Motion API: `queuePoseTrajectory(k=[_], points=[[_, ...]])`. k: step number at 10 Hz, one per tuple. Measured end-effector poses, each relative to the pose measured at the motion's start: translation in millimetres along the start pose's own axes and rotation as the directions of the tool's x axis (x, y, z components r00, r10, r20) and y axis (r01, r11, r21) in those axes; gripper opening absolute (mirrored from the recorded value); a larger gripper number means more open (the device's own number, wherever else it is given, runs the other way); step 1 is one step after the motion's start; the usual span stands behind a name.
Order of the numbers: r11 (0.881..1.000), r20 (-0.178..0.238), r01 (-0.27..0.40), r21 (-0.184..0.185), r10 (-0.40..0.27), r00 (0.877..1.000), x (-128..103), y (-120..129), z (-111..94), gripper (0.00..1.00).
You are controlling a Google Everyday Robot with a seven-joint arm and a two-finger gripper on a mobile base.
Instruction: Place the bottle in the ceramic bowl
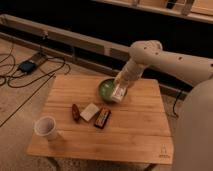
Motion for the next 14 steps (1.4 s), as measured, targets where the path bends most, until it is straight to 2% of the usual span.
queuePoseTrajectory(k=[1, 2, 4, 6, 9, 10, 14], points=[[0.999, -0.009, 0.046, 0.023, -0.046, 0.999, -2.9, 10.1, 10.7, 0.0], [0.998, -0.015, 0.059, 0.033, -0.058, 0.998, -0.7, 17.0, 20.1, 0.0], [0.996, -0.015, 0.053, 0.071, -0.052, 0.999, -2.3, 12.9, 41.4, 0.0], [0.995, -0.024, 0.06, 0.086, -0.058, 0.998, -19.6, 29.4, 58.8, 0.0], [0.992, -0.034, 0.08, 0.098, -0.077, 0.996, -14.9, 25.7, 80.7, 0.02], [0.992, -0.034, 0.082, 0.097, -0.079, 0.996, -14.2, 24.9, 87.0, 0.07], [0.991, -0.03, 0.087, 0.098, -0.085, 0.996, -18.5, 36.9, 87.7, 0.47]])
